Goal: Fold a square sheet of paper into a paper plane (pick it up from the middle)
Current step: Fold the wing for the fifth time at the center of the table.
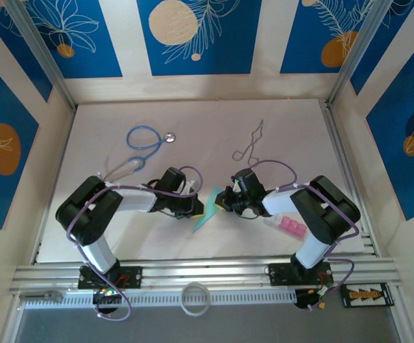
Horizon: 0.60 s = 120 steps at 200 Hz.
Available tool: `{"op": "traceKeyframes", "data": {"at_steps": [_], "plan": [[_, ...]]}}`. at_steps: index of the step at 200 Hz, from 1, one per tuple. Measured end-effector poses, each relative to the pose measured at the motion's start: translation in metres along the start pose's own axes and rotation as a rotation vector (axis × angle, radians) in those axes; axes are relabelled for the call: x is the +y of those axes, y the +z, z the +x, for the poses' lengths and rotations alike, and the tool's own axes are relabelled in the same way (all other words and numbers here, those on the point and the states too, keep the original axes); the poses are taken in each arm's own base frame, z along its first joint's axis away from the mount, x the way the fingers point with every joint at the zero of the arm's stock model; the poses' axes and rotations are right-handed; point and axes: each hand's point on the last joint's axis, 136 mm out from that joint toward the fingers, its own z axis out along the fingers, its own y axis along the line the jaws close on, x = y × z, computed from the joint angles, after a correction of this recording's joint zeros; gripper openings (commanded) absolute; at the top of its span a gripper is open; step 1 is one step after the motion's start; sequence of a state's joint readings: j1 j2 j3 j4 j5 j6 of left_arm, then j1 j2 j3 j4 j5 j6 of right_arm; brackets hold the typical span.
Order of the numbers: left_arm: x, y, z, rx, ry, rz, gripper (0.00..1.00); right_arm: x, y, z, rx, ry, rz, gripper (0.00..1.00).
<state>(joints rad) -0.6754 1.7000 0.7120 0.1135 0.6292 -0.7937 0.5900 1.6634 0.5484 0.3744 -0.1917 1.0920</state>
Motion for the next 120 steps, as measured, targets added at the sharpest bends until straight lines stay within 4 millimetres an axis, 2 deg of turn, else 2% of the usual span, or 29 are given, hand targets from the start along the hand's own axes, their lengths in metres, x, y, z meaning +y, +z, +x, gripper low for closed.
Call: {"op": "traceKeyframes", "data": {"at_steps": [29, 50, 65, 87, 120], "plan": [[-0.019, 0.000, 0.003, 0.019, 0.089, 0.007, 0.02, 0.002, 0.001, 0.000, 0.007, -0.010, -0.005, 0.05], [-0.023, 0.002, 0.003, 0.033, 0.123, -0.006, 0.02, 0.003, 0.003, -0.002, 0.009, -0.017, -0.006, 0.06], [-0.018, 0.006, 0.003, 0.050, 0.126, -0.030, 0.00, 0.004, 0.003, -0.002, 0.011, -0.017, -0.007, 0.06], [0.004, 0.016, 0.008, 0.090, 0.096, -0.096, 0.00, 0.004, 0.004, -0.002, 0.017, -0.021, -0.004, 0.06], [0.005, 0.015, 0.007, 0.101, 0.096, -0.113, 0.00, 0.003, 0.002, -0.005, 0.019, -0.020, -0.007, 0.07]]}}
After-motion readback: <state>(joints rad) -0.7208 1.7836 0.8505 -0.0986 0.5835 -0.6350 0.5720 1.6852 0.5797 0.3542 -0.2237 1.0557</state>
